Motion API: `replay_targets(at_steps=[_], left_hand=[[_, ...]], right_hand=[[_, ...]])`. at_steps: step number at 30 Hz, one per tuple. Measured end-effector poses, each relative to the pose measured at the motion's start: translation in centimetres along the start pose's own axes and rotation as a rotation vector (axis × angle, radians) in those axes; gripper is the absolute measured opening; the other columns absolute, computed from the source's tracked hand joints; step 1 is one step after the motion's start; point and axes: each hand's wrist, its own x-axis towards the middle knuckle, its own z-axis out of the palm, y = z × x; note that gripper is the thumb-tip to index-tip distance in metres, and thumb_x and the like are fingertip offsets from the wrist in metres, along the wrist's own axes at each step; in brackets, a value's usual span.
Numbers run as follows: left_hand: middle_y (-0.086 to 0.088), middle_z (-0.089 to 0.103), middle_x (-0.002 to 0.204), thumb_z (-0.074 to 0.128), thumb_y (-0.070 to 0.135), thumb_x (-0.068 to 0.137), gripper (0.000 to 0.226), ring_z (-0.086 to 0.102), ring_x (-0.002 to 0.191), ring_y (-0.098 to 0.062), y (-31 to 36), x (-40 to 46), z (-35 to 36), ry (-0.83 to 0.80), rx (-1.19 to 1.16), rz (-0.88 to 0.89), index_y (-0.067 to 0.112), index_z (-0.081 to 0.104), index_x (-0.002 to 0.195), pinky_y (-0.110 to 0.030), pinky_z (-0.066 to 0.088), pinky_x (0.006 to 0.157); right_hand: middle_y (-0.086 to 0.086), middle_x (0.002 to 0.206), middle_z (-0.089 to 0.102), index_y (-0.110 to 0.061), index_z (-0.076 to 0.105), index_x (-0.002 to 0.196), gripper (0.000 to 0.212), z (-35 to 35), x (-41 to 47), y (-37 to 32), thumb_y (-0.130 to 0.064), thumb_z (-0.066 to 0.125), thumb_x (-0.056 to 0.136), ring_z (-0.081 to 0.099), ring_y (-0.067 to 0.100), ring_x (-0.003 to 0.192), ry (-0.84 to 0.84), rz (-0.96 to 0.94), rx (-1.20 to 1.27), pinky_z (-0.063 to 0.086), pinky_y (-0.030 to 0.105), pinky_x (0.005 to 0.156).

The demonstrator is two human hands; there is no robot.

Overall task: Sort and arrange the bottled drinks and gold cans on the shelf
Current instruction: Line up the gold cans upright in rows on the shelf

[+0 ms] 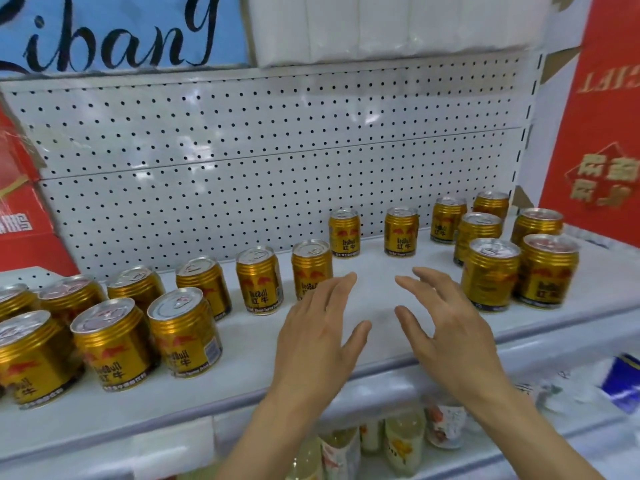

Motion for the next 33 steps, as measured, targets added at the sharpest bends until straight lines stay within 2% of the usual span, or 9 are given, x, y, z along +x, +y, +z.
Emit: replay_targets(at_steps=[6,11,13,17,21,24,27,30,33], left_hand=[[0.011,0.041,0.144,0.046,0.053,0.095,0.067,0.038,0.13,-0.01,2.0,1.0,0.7,-0.067,-0.072,-0.009,0.037,0.015,0.152,-0.028,0.037,0.104],[0.011,0.039,0.147,0.052,0.052,0.093,0.07,0.039,0.131,-0.009,6.3,3.9,3.3,-0.181,-0.211,0.009,0.038,0.015,0.151,-0.034,0.04,0.105],[0.012,0.038,0.148,0.056,0.05,0.092,0.071,0.039,0.131,-0.007,8.2,5.5,4.4,-0.2,-0.305,-0.031,0.038,0.018,0.151,-0.033,0.04,0.106],[0.012,0.037,0.149,0.062,0.047,0.089,0.067,0.044,0.128,-0.007,12.2,8.6,6.8,-0.217,-0.522,-0.127,0.042,0.028,0.146,-0.036,0.041,0.107],[0.01,0.039,0.143,0.066,0.055,0.083,0.068,0.043,0.127,-0.009,14.7,10.2,8.8,-0.177,-0.482,-0.204,0.04,0.038,0.143,-0.027,0.039,0.1],[0.009,0.044,0.137,0.07,0.059,0.077,0.071,0.047,0.119,-0.009,15.9,10.6,9.4,-0.118,-0.376,-0.258,0.038,0.044,0.14,-0.023,0.038,0.09],[0.008,0.051,0.131,0.076,0.049,0.076,0.065,0.049,0.11,-0.007,16.1,11.1,9.3,-0.102,-0.414,-0.326,0.034,0.051,0.134,-0.025,0.045,0.093],[0.007,0.056,0.131,0.081,0.039,0.074,0.064,0.054,0.113,-0.009,15.5,11.2,8.5,-0.115,-0.556,-0.41,0.03,0.056,0.133,-0.031,0.049,0.097],[0.008,0.057,0.131,0.082,0.034,0.074,0.064,0.055,0.108,-0.006,14.4,10.6,7.6,-0.109,-0.615,-0.441,0.03,0.057,0.133,-0.025,0.049,0.092]], right_hand=[[0.006,0.141,0.047,-0.021,0.057,0.132,0.044,-1.6,-1.2,2.2,-0.027,0.065,0.089,0.046,0.026,0.126,-0.012,0.039,-0.026,0.049,0.044,0.094],[0.006,0.133,0.053,-0.014,0.065,0.122,0.037,-4.8,-0.5,5.9,-0.016,0.069,0.086,0.047,0.026,0.121,0.127,0.044,0.011,0.049,0.043,0.092],[0.007,0.129,0.054,-0.013,0.066,0.12,0.032,-6.4,0.0,7.8,-0.015,0.066,0.088,0.047,0.027,0.119,0.186,0.018,0.014,0.044,0.039,0.096],[0.004,0.128,0.051,-0.017,0.063,0.123,0.032,-9.9,1.3,12.2,-0.021,0.06,0.091,0.042,0.021,0.117,0.257,0.1,0.075,0.03,0.021,0.098],[-0.006,0.134,0.047,-0.029,0.046,0.139,0.054,-11.7,2.7,16.6,-0.028,0.066,0.089,0.045,0.012,0.123,-0.003,0.283,0.286,0.04,0.034,0.103],[-0.01,0.139,0.05,-0.031,0.035,0.146,0.072,-11.3,3.4,18.4,-0.032,0.072,0.085,0.05,0.008,0.121,-0.204,0.35,0.444,0.043,0.034,0.103],[-0.011,0.141,0.048,-0.034,0.032,0.148,0.078,-10.6,3.8,19.1,-0.034,0.074,0.082,0.052,0.009,0.12,-0.253,0.339,0.517,0.046,0.034,0.102],[-0.011,0.135,0.051,-0.036,0.037,0.143,0.073,-10.3,4.1,19.4,-0.034,0.075,0.081,0.054,0.01,0.116,-0.235,0.299,0.514,0.047,0.033,0.099],[-0.01,0.132,0.053,-0.033,0.04,0.141,0.073,-10.3,4.0,18.9,-0.036,0.076,0.077,0.056,0.012,0.114,-0.215,0.284,0.511,0.048,0.033,0.097]])
